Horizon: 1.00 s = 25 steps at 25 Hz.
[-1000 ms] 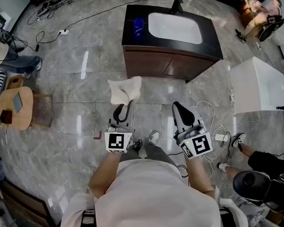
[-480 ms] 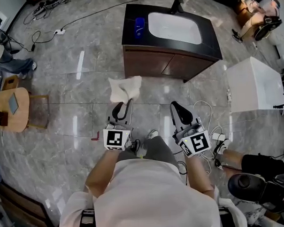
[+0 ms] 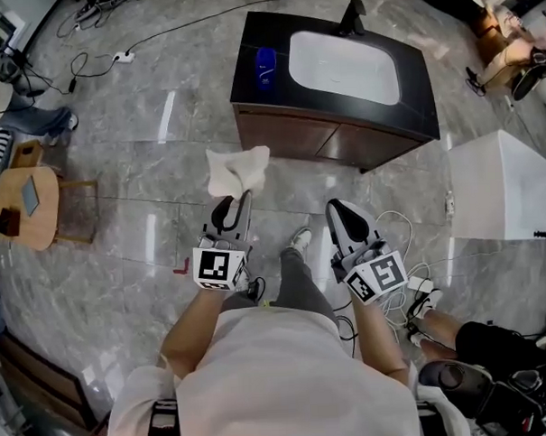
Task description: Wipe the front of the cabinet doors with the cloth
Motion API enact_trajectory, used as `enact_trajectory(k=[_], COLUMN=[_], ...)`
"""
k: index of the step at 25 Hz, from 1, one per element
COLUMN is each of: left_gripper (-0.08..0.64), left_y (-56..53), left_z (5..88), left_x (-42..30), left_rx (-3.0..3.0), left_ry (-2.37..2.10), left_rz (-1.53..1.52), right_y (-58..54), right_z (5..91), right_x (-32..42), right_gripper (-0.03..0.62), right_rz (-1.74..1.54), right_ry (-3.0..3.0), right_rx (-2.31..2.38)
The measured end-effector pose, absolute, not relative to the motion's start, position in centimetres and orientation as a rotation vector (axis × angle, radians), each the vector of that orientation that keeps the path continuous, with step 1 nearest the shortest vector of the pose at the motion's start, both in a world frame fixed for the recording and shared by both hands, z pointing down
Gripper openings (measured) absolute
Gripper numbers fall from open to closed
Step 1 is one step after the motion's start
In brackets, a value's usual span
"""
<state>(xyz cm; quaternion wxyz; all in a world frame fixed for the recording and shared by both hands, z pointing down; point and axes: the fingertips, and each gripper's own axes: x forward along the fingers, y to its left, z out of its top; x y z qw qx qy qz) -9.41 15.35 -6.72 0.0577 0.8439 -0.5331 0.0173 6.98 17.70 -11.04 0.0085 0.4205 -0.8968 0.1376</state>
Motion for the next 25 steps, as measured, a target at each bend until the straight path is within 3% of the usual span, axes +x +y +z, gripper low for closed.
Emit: enact_trajectory(k=[8, 25], left_gripper=[0.087, 0.087], left_y=[6.7, -2.8], left_z=[-3.2, 7.4], left_x=[-4.8, -10.2], left_rx=[2.407, 2.363], left_ry=[-1.763, -1.767], left_rz=[0.136, 0.155], right_y=[5.5, -1.8], right_z=[-9.4, 2.0], right_x=[11.5, 5.5], right_gripper=[0.037, 0.037], right_rz=[0.154, 0.326], right_ry=[-2.779, -2.705], right_rx=[1.126, 1.104])
